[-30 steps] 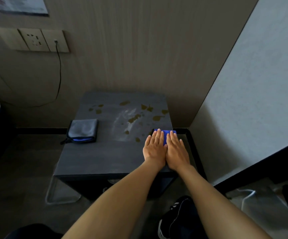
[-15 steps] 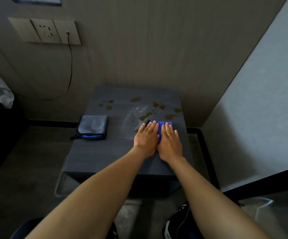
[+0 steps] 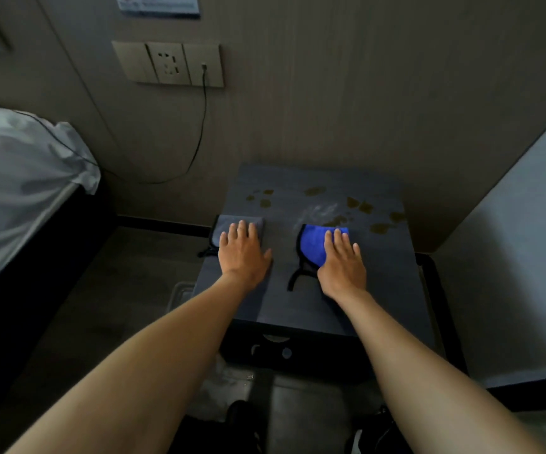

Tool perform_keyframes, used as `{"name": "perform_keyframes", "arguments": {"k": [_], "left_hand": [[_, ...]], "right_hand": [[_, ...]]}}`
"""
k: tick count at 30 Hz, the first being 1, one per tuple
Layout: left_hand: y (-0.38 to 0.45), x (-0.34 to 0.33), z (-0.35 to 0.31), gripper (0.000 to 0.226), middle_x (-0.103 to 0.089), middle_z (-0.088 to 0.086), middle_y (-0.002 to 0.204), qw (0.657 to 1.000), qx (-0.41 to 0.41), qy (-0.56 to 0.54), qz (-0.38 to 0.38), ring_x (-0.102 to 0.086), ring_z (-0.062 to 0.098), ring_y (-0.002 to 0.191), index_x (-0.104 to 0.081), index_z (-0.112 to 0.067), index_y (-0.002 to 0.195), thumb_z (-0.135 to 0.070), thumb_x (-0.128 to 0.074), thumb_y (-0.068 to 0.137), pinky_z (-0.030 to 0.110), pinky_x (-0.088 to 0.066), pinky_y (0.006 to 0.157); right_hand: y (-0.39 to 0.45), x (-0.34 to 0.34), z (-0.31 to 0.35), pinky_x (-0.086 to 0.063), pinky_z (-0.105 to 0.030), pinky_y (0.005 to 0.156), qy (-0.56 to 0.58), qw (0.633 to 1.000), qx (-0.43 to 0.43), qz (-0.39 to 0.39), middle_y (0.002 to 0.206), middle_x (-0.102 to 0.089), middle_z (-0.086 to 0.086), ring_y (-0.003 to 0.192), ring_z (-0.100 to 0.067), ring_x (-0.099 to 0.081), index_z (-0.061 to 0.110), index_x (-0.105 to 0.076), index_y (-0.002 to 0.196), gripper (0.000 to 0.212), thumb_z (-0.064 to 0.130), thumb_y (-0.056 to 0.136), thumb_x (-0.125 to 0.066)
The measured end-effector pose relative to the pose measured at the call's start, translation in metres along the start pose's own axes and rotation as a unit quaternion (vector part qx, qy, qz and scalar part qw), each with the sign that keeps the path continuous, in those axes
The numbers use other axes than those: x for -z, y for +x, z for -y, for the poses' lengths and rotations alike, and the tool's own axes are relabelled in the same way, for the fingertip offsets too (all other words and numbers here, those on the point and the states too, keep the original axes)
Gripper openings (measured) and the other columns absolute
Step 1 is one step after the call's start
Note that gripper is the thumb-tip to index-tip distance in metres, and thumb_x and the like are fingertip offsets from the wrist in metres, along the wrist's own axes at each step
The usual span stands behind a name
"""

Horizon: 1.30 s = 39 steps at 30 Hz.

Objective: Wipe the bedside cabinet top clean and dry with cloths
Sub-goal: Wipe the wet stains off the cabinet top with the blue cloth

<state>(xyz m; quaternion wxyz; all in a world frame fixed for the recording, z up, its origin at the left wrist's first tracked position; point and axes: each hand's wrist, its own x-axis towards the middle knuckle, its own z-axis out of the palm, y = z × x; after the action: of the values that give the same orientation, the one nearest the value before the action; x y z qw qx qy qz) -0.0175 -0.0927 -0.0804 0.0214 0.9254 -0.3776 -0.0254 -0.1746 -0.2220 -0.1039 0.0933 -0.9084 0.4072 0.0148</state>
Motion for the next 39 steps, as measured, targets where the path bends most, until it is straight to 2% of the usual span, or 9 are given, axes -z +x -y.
{"name": "perform_keyframes", "arguments": {"k": [2, 5, 8, 12, 20, 24, 33, 37, 39], "left_hand": [[-0.002, -0.001, 0.01, 0.066, -0.028, 0.01, 0.158, 1.0, 0.001, -0.018, 0.002, -0.024, 0.032, 0.146, -0.033, -0.014, 0.148, -0.053, -0.045, 0.096, 0.046, -0.027, 0.115], [-0.005, 0.005, 0.014, 0.046, -0.038, 0.01, 0.15, 0.999, -0.026, -0.031, -0.008, -0.036, 0.031, 0.139, -0.04, -0.011, 0.141, -0.028, -0.046, 0.099, 0.042, -0.043, 0.099], [-0.005, 0.018, 0.022, 0.028, -0.059, 0.011, 0.124, 0.998, -0.013, -0.054, -0.028, -0.057, 0.032, 0.114, -0.05, -0.008, 0.124, -0.006, -0.046, 0.096, 0.04, -0.049, 0.08], [0.0, 0.027, 0.042, 0.025, -0.067, 0.014, 0.112, 0.982, 0.008, -0.168, -0.088, -0.064, 0.039, 0.094, -0.05, -0.016, 0.124, -0.015, -0.041, 0.1, 0.041, -0.045, 0.069], [0.006, 0.048, 0.071, 0.013, -0.067, 0.016, 0.099, 0.952, 0.077, -0.258, -0.148, -0.063, 0.039, 0.09, -0.052, -0.011, 0.105, -0.02, -0.044, 0.1, 0.042, -0.049, 0.067], [0.008, 0.049, 0.081, 0.014, -0.066, 0.016, 0.098, 0.948, 0.092, -0.261, -0.159, -0.062, 0.037, 0.088, -0.053, -0.01, 0.105, -0.02, -0.044, 0.1, 0.038, -0.042, 0.064], [0.014, 0.048, 0.091, 0.017, -0.066, 0.014, 0.097, 0.937, 0.117, -0.291, -0.155, -0.062, 0.033, 0.087, -0.055, -0.009, 0.106, -0.021, -0.043, 0.1, 0.038, -0.044, 0.064], [0.018, 0.043, 0.093, 0.014, -0.067, 0.009, 0.094, 0.929, 0.113, -0.317, -0.156, -0.065, 0.029, 0.085, -0.054, -0.013, 0.105, -0.02, -0.044, 0.099, 0.044, -0.055, 0.069], [0.02, 0.042, 0.093, 0.015, -0.067, 0.01, 0.095, 0.928, 0.107, -0.316, -0.165, -0.064, 0.03, 0.086, -0.055, -0.012, 0.107, -0.018, -0.044, 0.099, 0.04, -0.05, 0.066]], "right_hand": [[0.002, -0.001, 0.012, 0.002, -0.04, 0.124, 0.002, 1.0, 0.007, 0.003, 0.166, 0.005, -0.009, 0.153, -0.022, 0.007, 0.011, 0.0, 0.158, 0.077, 0.018, 0.095, -0.043], [0.005, -0.004, 0.028, 0.002, -0.041, 0.124, 0.001, 1.0, 0.015, 0.004, 0.166, 0.006, -0.01, 0.153, -0.022, 0.008, 0.011, 0.001, 0.158, 0.077, 0.02, 0.096, -0.044], [0.007, -0.007, 0.045, 0.001, -0.041, 0.124, 0.003, 1.0, 0.023, 0.0, 0.166, 0.006, -0.01, 0.153, -0.023, 0.008, 0.01, 0.0, 0.158, 0.077, 0.02, 0.096, -0.044], [0.01, -0.01, 0.073, 0.001, -0.041, 0.124, 0.004, 0.999, 0.032, 0.002, 0.166, 0.006, -0.01, 0.153, -0.023, 0.009, 0.011, 0.001, 0.158, 0.079, 0.022, 0.097, -0.046], [0.016, -0.018, 0.131, 0.001, -0.041, 0.124, 0.052, 0.998, 0.035, 0.008, 0.166, 0.004, -0.011, 0.153, -0.025, 0.007, 0.009, -0.002, 0.158, 0.068, 0.03, 0.101, -0.033], [0.018, -0.027, 0.153, 0.002, -0.041, 0.124, 0.046, 0.999, 0.027, -0.011, 0.166, 0.002, -0.011, 0.153, -0.025, 0.006, 0.011, -0.003, 0.158, 0.068, 0.045, 0.103, -0.024], [0.029, -0.04, 0.191, 0.005, -0.042, 0.122, 0.012, 0.999, 0.04, -0.012, 0.166, 0.006, -0.012, 0.153, -0.025, 0.009, 0.011, 0.002, 0.158, 0.07, 0.05, 0.103, -0.017], [0.043, -0.041, 0.204, 0.009, -0.043, 0.121, -0.004, 0.999, 0.045, -0.006, 0.166, 0.01, -0.012, 0.152, -0.025, 0.012, 0.011, 0.007, 0.157, 0.071, 0.05, 0.102, -0.015], [0.05, -0.041, 0.208, 0.01, -0.043, 0.12, -0.012, 0.999, 0.048, -0.004, 0.165, 0.012, -0.012, 0.152, -0.025, 0.014, 0.01, 0.009, 0.157, 0.072, 0.05, 0.102, -0.017]]}}
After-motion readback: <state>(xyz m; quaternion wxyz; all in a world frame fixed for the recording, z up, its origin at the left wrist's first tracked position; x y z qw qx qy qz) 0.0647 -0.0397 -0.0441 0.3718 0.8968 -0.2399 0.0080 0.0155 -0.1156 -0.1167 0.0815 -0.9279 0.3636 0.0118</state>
